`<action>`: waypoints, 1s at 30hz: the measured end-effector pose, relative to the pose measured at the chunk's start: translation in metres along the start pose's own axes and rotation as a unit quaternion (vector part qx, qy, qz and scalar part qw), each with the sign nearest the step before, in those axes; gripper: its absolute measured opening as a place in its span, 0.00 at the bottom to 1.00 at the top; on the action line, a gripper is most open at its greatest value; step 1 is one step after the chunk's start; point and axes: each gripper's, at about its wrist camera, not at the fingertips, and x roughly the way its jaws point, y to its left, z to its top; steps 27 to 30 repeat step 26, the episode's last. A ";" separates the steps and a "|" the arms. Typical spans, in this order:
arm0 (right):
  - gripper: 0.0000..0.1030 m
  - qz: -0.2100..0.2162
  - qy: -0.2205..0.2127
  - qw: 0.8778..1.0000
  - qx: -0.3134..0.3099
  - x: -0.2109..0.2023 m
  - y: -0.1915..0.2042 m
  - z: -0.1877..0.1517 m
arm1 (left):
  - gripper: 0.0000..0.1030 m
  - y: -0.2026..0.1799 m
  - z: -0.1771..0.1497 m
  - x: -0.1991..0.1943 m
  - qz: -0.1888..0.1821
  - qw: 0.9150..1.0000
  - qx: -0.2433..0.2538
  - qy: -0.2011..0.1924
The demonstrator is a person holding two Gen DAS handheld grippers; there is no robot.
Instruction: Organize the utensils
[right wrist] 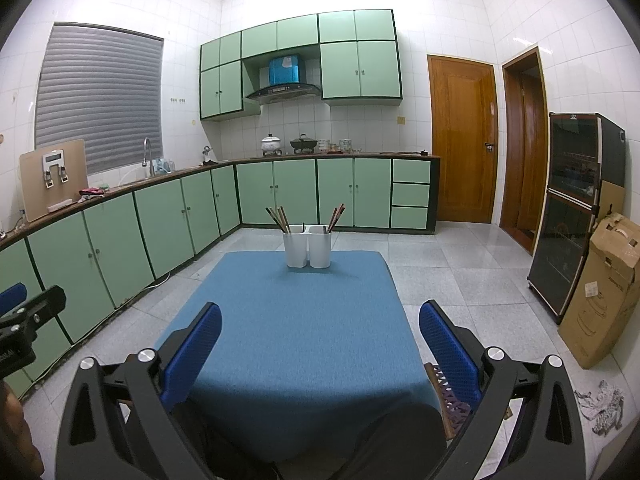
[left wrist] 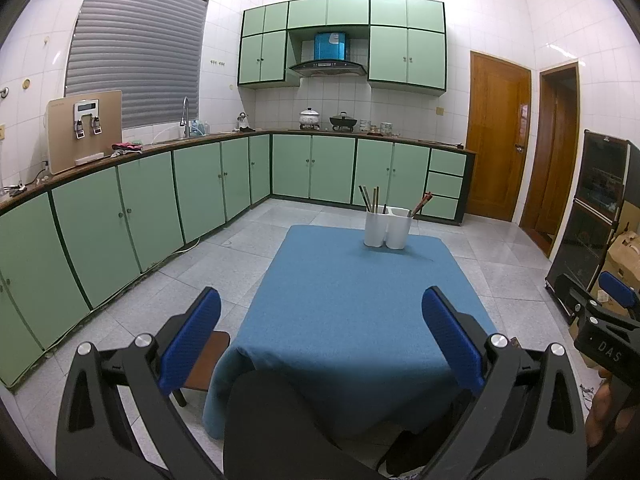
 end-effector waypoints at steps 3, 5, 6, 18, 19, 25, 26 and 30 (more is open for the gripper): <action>0.94 0.000 -0.001 1.000 0.000 0.000 0.000 0.000 | 0.95 0.000 0.000 0.000 0.001 1.000 0.000 -0.001; 0.94 0.000 -0.001 1.000 0.000 0.000 0.000 0.000 | 0.95 -0.002 0.001 -0.001 0.000 1.000 0.000 -0.001; 0.94 0.000 -0.001 1.000 0.000 -0.001 0.001 0.000 | 0.95 -0.001 0.001 -0.001 0.001 1.000 0.000 -0.001; 0.94 0.000 -0.001 1.000 0.001 0.000 0.001 0.001 | 0.95 -0.004 0.003 0.000 -0.004 1.000 -0.001 0.000; 0.94 0.000 0.000 1.000 0.001 0.000 0.001 0.001 | 0.95 -0.004 0.004 0.000 -0.004 1.000 -0.001 -0.001; 0.94 0.000 -0.001 1.000 0.001 0.000 0.001 0.001 | 0.95 -0.004 0.004 0.000 -0.005 1.000 -0.007 0.000; 0.94 0.000 -0.001 1.000 0.001 0.000 0.001 0.001 | 0.95 -0.003 0.004 0.000 -0.005 1.000 -0.007 0.000; 0.94 0.000 -0.001 1.000 0.001 0.000 0.001 0.001 | 0.95 -0.003 0.004 0.000 -0.005 1.000 -0.007 0.000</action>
